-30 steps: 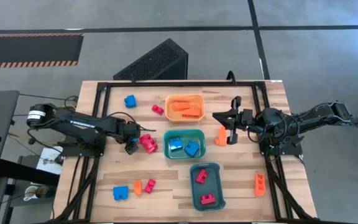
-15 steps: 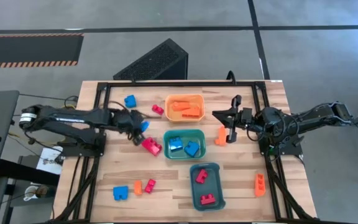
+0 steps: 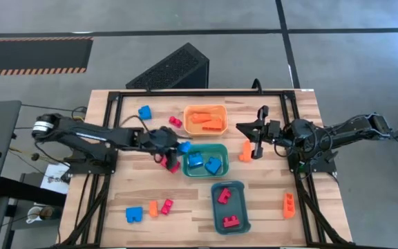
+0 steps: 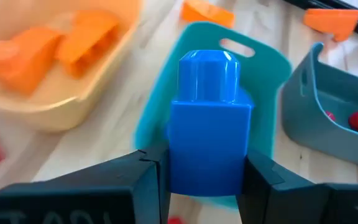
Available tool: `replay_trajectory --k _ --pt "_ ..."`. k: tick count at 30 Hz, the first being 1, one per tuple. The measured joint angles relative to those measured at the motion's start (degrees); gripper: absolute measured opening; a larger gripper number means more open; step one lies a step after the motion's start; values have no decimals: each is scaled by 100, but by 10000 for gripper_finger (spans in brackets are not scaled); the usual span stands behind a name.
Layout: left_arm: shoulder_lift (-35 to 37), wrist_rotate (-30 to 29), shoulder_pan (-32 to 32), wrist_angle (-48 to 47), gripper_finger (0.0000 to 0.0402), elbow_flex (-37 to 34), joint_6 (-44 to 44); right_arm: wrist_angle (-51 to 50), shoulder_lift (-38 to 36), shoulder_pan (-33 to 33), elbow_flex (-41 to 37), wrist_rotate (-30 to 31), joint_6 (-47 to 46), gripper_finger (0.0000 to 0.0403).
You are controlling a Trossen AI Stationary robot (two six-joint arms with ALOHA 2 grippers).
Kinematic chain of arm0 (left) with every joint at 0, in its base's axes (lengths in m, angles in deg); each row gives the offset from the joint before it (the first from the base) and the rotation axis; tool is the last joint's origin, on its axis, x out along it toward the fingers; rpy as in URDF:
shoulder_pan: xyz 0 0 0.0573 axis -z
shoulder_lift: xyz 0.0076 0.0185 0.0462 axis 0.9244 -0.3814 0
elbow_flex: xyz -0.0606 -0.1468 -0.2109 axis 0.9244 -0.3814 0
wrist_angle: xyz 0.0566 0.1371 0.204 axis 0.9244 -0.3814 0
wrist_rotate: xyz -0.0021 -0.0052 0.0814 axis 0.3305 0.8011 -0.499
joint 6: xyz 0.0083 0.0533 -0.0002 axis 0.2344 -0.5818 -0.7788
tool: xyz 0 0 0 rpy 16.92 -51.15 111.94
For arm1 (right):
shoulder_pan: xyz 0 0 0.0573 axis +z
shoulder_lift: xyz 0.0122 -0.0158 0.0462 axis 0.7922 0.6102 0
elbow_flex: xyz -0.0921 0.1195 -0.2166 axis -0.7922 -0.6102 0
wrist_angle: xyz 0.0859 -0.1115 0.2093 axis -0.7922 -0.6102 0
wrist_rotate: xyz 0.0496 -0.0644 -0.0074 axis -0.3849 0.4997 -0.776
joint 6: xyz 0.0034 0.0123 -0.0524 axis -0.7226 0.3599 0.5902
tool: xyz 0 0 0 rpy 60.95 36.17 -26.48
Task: Sort & place blocks by color
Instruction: Put the blue game piece into the green bin
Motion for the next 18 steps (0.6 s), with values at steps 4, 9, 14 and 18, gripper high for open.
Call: replay_trajectory --k 4,9,14,18 --pt "-709 262 118 900 95 7 -107 -16 0 7 0 -5 11 51" --pt "-1327 490 101 1483 116 7 -49 -17 0 7 0 -44 20 51" --pt "-1629 533 100 1679 165 13 362 -25 0 7 0 -45 26 51" --pt "-1673 500 100 1622 212 76 402 -37 0 7 0 -46 26 51"
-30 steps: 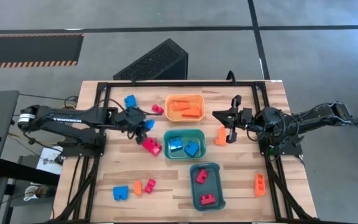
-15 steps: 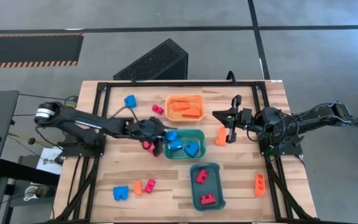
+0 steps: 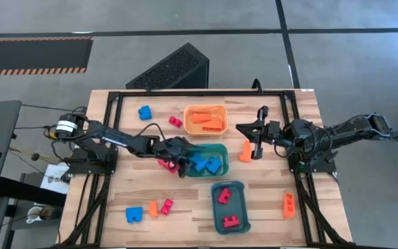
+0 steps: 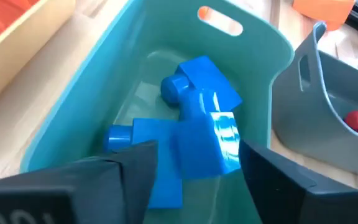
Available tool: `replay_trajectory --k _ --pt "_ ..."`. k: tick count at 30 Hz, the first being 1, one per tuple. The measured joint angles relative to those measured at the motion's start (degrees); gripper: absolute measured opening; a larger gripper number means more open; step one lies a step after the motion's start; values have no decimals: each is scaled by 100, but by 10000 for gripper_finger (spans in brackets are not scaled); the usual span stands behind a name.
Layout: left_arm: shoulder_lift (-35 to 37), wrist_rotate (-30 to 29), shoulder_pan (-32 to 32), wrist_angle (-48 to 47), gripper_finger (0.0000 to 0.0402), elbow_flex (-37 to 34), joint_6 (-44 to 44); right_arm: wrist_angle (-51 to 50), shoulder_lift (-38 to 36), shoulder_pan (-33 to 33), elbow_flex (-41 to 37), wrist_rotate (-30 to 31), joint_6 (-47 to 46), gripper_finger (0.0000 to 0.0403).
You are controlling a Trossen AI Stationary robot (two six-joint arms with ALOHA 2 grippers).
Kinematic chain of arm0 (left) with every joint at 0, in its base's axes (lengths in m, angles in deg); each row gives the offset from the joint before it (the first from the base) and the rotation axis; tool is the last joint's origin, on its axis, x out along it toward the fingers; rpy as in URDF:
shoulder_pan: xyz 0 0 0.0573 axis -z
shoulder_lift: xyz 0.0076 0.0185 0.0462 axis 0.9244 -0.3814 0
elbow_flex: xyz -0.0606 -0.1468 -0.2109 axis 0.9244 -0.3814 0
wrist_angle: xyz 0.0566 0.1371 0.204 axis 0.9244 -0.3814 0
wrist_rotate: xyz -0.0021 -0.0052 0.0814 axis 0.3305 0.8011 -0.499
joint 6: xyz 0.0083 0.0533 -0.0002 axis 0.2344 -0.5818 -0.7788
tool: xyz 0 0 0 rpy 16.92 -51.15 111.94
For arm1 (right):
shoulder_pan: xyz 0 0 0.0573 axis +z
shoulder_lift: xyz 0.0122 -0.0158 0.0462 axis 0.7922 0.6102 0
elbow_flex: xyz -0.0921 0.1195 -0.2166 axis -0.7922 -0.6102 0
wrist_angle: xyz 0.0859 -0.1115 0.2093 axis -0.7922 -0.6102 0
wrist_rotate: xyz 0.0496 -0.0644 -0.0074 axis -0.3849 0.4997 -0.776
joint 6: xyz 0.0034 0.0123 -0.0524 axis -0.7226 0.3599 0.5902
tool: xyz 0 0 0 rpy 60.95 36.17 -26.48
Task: Sort & place blocks by color
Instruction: Put the blue game piece into the green bin, then put the orange game piece into the orange bin
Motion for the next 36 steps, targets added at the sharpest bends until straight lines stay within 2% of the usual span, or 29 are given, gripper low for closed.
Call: replay_trajectory --k 5,8,11,16,18,21,28,33,36 --pt "74 -63 -13 -201 268 237 -265 -44 0 0 0 0 0 51" --pt "293 -247 -37 -562 287 511 -328 -81 -1 0 0 0 0 51" --pt "629 -429 -39 -895 291 680 -692 -155 0 0 0 -2 0 51" --pt "1362 -1451 26 -1459 281 658 -961 -276 0 0 0 -2 1 51" --pt "1657 -1559 30 -1378 274 558 -1101 -327 0 0 0 -2 0 51" --pt "2069 -1560 101 -836 264 203 -1265 -343 0 0 0 -2 0 51" --pt "2732 -1390 223 1199 247 -1091 -1304 -308 0 -7 0 -2 2 51" --pt "2918 -1369 242 2429 241 -1743 -1310 -276 0 -7 0 31 2 51" --pt "2909 -1361 240 2781 238 -1879 -1432 -273 0 -48 0 31 0 51"
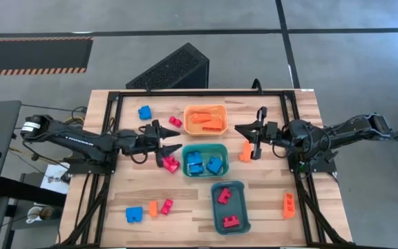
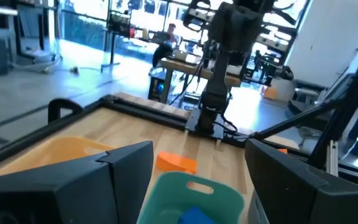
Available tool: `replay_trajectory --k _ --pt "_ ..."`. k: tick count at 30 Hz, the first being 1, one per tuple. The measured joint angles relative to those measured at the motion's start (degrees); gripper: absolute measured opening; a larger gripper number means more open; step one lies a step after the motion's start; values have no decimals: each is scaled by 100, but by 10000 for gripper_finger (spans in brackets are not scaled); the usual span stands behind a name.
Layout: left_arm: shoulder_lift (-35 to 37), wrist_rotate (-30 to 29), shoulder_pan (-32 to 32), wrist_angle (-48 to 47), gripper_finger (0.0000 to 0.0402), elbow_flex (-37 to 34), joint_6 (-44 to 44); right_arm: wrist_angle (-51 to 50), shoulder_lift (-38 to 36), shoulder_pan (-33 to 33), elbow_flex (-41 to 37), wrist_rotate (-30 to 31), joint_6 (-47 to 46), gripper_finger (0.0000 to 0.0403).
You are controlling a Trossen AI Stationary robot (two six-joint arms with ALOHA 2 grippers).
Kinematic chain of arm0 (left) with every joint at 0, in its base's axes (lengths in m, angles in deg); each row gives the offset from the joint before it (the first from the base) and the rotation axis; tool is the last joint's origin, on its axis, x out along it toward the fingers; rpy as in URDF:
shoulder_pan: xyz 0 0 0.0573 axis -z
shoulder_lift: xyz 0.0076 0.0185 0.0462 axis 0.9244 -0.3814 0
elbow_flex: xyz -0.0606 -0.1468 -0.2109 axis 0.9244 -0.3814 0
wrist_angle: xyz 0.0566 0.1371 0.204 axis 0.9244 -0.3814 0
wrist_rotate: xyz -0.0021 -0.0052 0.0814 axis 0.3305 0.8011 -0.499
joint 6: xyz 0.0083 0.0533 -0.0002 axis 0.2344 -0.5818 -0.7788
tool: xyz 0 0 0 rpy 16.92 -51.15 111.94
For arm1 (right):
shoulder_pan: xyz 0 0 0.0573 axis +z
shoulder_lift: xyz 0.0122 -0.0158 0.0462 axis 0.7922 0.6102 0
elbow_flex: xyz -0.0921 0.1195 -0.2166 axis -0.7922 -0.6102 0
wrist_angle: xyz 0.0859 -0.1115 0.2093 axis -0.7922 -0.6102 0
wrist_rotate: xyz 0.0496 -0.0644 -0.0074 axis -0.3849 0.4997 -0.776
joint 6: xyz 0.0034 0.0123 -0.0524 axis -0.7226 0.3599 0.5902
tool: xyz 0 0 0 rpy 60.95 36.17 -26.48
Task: Sort & place blocks by color
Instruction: Put the orange game piece into the orange bin
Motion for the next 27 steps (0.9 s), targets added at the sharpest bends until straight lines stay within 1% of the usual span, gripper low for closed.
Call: replay_trajectory --k 8,12,16,19,22,25,27 --pt "-16 2 0 106 238 -27 -525 53 308 -255 0 13 0 51" --pt "-16 4 0 212 238 -27 -1126 121 520 -378 0 16 -26 51" --pt "6 50 -69 239 238 -27 -1443 158 565 -407 0 17 -365 49" --pt "68 256 -150 191 238 -27 -1562 48 493 -399 0 17 -707 49" --pt "152 493 -229 139 238 -27 -1806 -387 374 -398 0 72 -978 49" --pt "346 522 -343 -23 238 -39 -1985 -1146 197 -396 0 608 -1363 49" --pt "528 617 -449 -37 238 -151 -2009 -1708 33 -415 0 846 -1739 49"
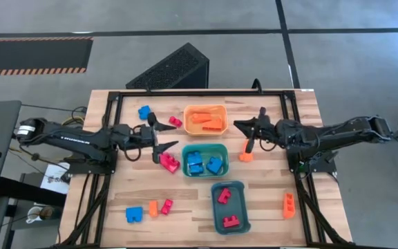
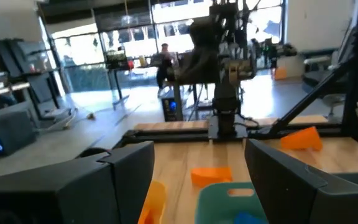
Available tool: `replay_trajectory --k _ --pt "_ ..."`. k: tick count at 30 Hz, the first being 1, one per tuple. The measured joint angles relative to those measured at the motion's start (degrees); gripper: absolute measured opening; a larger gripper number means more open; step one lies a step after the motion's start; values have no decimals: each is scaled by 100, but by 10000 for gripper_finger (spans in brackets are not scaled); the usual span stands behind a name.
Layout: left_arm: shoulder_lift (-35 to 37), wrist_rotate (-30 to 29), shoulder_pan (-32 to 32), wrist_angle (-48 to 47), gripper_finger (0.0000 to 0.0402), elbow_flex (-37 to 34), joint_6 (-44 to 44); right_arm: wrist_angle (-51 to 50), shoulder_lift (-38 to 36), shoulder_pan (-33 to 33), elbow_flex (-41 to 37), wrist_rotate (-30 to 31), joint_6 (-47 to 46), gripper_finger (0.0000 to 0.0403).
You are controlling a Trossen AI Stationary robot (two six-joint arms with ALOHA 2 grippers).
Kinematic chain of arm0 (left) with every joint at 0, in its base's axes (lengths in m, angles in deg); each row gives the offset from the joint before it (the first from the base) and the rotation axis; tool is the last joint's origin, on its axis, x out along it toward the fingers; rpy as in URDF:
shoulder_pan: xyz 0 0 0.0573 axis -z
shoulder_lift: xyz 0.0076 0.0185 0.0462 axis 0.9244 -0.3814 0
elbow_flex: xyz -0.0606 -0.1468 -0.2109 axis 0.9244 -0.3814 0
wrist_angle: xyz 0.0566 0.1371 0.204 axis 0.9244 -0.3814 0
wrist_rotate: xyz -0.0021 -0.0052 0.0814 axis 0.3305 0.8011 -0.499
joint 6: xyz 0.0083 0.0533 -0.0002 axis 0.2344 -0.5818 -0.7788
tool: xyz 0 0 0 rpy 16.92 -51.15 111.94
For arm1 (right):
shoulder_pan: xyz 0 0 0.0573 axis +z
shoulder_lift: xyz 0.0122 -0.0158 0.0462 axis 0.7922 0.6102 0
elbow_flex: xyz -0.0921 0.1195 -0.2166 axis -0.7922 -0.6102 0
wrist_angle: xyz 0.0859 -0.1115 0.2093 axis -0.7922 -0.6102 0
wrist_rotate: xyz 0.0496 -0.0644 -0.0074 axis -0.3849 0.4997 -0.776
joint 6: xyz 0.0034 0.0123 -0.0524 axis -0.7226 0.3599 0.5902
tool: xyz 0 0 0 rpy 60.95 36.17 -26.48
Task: Sort & place blocks by color
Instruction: Put the orange game piece into the orange bin
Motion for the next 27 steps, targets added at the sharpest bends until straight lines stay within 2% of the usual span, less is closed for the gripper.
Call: replay_trajectory --k 4,7,10,14,19,22,27 --pt "406 333 -254 544 238 -539 136 -910 -355 -35 0 39 -663 54" --pt "769 295 -454 894 238 -863 284 -1596 -556 -13 0 -31 -1195 78" --pt "1086 302 -606 876 238 -1004 285 -2302 -661 -15 0 -245 -1940 122" --pt "1292 387 -757 880 238 -1034 234 -3131 -618 -15 0 -310 -3019 202" --pt "1308 889 -854 850 238 -1038 327 -3387 -521 -35 0 -308 -3607 275" --pt "1288 937 -855 800 238 -1041 355 -3439 -514 -101 0 -387 -3856 293" --pt "1288 940 -855 732 238 -1041 413 -3930 -502 -478 0 -1162 -4312 302"
